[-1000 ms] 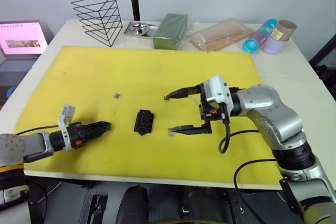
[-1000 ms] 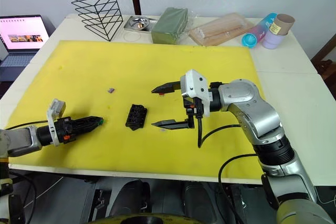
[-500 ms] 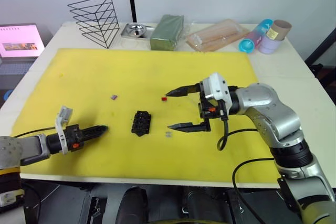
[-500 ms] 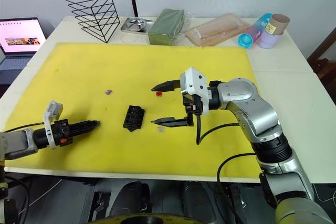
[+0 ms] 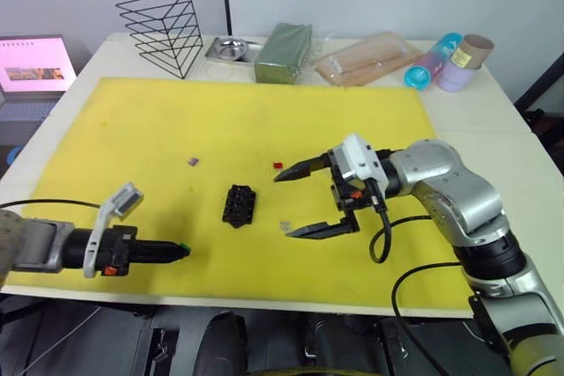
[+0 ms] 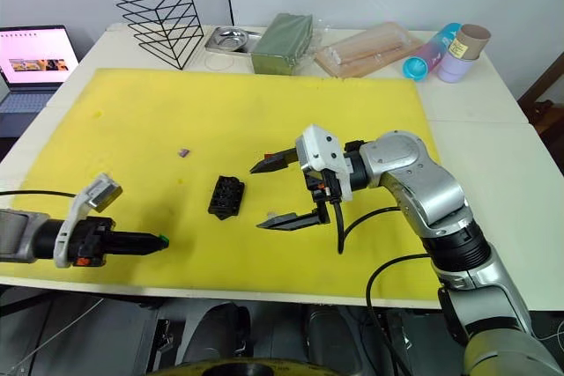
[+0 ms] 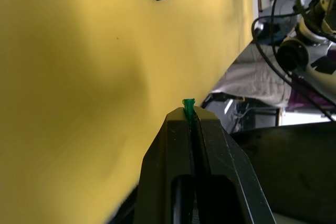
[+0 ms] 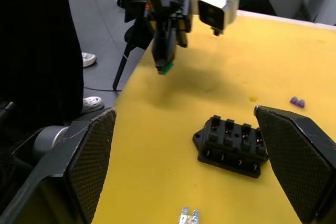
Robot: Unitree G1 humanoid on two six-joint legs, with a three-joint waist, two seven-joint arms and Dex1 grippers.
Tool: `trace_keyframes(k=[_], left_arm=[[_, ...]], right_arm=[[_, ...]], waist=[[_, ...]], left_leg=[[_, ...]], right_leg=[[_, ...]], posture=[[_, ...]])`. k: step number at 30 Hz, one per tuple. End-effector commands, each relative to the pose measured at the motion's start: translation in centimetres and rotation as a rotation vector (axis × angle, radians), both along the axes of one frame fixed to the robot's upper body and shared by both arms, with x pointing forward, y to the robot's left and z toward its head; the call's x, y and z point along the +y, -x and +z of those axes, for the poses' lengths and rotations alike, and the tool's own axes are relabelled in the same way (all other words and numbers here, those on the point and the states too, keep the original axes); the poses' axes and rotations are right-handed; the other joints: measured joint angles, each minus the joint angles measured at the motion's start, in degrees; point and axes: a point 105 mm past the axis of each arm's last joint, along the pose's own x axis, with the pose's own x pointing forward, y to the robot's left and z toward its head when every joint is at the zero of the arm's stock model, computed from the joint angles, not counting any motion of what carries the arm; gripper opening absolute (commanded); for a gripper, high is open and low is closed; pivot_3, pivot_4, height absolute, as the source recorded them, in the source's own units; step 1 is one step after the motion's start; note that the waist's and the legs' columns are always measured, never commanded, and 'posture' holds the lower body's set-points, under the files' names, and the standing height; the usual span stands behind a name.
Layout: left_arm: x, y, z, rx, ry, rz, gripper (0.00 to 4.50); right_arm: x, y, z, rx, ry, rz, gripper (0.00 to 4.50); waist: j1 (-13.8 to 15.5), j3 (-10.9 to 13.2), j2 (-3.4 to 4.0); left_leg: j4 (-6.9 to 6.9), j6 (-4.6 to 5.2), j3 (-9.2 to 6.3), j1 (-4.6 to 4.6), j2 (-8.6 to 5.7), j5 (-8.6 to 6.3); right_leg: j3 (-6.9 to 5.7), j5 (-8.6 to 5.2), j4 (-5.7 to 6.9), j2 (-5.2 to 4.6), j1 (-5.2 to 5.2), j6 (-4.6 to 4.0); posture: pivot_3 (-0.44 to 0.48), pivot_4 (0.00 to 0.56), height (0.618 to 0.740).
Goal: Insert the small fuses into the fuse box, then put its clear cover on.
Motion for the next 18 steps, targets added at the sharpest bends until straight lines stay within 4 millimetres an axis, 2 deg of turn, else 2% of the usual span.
trace_keyframes(k=[1,6,13,16,18], left_arm=[[0.4,-0.7,0.6,-0.033,0.006,0.009,0.02],[1.1,-1.5,1.1,-0.004,0.093,0.128,0.02],[0.8,0.6,1.4,-0.052,0.221,0.187,0.02],[0.1,1.0,1.2,-0.076,0.258,0.197,0.02],[0.3,0.5,0.4,-0.092,0.242,0.26,0.02]], right_arm=[[0.2,0.6,1.0,-0.048,-0.01,0.022,4.5],[-0.1,0.8,1.0,-0.051,-0.009,-0.002,4.5],[-0.4,0.7,0.8,-0.039,-0.021,-0.038,4.5],[-0.4,0.5,0.8,-0.03,-0.022,-0.041,4.5],[-0.3,0.3,0.8,-0.026,-0.024,-0.036,4.5]], waist=[[-0.08,0.0,0.0],[-0.07,0.03,-0.04],[-0.2,0.11,-0.21],[0.09,0.1,-0.28],[0.03,0.09,-0.29]], left_leg=[[0.0,0.0,0.01,0.0,0.0,0.0],[-0.04,0.02,0.01,-0.06,0.0,-0.01],[-0.02,0.06,-0.09,-0.08,0.06,-0.03],[0.0,0.06,-0.09,-0.06,0.05,-0.03],[0.0,0.05,-0.1,-0.06,0.05,-0.03]], right_leg=[[0.0,0.0,0.0,0.0,-0.01,0.0],[0.01,0.03,0.01,0.01,-0.1,0.11],[0.04,0.04,0.01,-0.06,-0.13,0.13],[0.0,0.04,0.01,-0.09,-0.06,0.12],[-0.01,0.04,0.01,-0.1,-0.05,0.12]], posture=[[0.0,0.15,0.74],[0.0,0.15,0.74],[0.0,0.15,0.74],[0.0,0.15,0.74],[0.0,0.15,0.74]])
